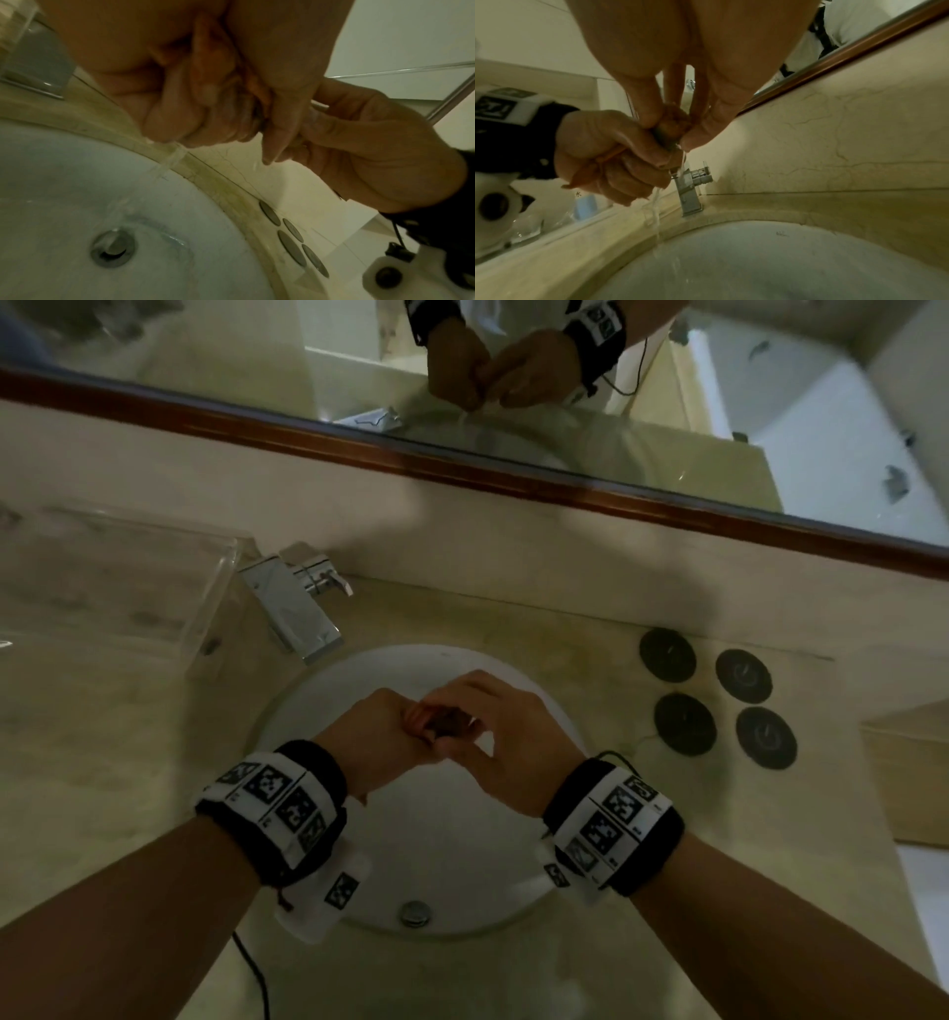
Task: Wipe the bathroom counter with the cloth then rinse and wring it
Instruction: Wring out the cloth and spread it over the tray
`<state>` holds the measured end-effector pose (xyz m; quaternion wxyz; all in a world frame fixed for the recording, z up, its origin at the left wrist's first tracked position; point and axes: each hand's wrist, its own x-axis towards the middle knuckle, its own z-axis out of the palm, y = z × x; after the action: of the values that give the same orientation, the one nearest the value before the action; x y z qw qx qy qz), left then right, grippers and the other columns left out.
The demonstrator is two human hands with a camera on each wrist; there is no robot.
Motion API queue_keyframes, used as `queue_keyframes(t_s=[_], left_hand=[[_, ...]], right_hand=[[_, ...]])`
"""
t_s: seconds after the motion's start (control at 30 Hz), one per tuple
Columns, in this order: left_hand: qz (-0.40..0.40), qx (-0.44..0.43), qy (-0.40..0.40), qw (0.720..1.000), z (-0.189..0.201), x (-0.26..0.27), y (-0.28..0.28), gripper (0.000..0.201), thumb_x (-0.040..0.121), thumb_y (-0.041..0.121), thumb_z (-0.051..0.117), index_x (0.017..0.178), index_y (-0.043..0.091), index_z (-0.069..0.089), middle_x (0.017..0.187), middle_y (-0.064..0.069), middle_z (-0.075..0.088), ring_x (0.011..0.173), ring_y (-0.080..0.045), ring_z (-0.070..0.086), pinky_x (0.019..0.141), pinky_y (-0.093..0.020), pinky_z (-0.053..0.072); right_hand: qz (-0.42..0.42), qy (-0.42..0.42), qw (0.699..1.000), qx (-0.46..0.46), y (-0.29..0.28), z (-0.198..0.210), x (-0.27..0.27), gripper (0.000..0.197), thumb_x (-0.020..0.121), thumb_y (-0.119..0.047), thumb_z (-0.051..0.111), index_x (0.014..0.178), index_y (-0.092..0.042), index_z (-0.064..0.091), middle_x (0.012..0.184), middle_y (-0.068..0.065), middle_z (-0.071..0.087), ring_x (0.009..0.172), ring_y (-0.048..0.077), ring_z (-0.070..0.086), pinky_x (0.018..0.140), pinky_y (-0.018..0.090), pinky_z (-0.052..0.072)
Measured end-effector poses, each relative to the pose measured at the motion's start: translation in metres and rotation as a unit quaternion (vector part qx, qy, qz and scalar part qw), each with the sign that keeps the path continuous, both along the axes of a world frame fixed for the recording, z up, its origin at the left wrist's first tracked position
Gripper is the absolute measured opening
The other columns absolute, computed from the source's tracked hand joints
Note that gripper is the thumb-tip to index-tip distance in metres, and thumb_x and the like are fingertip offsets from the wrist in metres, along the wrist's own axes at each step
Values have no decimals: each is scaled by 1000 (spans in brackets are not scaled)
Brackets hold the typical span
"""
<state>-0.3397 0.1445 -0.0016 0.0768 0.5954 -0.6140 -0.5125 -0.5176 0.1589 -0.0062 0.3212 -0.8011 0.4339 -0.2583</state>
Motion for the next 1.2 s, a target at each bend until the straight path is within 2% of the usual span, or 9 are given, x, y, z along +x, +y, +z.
queue_keyframes(t_s=[0.13,0.27,0.37,0.53,0.7,0.83,0.97,1.1,1.2], left_hand=[[-12,-44,2,999,7,-3,5,26,76,23,74,55,32,61,50,9,61,46,-5,57,47,-24,45],[-63,-179,-80,979,8,-9,9,16,76,26,73,81,25,59,76,6,65,72,-13,61,67,-32,51],[-72,-225,-120,964,10,-12,12,16,82,31,67,82,21,55,73,4,63,68,-17,60,65,-35,53],[-30,-104,-83,991,22,-12,3,24,86,29,66,69,13,59,66,-1,62,59,-18,59,54,-29,47],[67,83,89,990,37,-12,2,28,91,5,55,63,6,53,47,-3,45,32,-9,34,36,-19,28],[13,132,152,979,45,-10,2,9,87,-1,57,79,4,57,41,2,39,33,-9,29,37,-17,24],[-59,159,157,973,53,-7,-1,37,80,-9,58,52,12,46,41,2,35,35,-9,25,40,-18,23],[-116,89,61,987,55,-8,-3,36,78,-5,64,50,7,43,39,0,37,33,-12,28,37,-21,27],[-188,-18,-98,977,46,-13,-5,22,82,9,65,65,10,52,52,6,44,43,-6,38,45,-16,33]], right_hand=[[-45,31,997,57,-2,9,1,20,93,-21,60,112,-19,66,100,-1,71,90,14,64,81,29,52],[-107,42,978,176,-6,14,1,16,95,-26,55,101,-17,68,72,-7,63,64,10,58,62,29,48],[-135,2,961,240,-6,21,2,16,95,-27,56,96,-16,68,63,-6,60,52,7,54,57,27,46],[-63,90,994,-4,7,27,3,44,89,-21,57,132,-20,48,130,1,50,107,18,56,84,34,54],[99,223,958,-151,9,16,-3,78,74,-5,57,146,-13,29,151,14,33,129,38,40,94,47,51],[99,214,946,-222,5,7,3,57,91,-8,41,145,-9,22,146,17,26,114,41,48,91,48,49],[81,176,925,-326,-3,5,10,39,97,-9,45,133,0,35,125,24,45,87,37,56,80,44,50],[55,219,923,-312,-6,10,19,30,94,-14,43,120,0,44,98,20,64,73,31,59,63,37,52],[14,297,921,-251,-1,18,26,25,86,-13,36,97,-3,56,80,12,63,54,22,53,45,28,31]])
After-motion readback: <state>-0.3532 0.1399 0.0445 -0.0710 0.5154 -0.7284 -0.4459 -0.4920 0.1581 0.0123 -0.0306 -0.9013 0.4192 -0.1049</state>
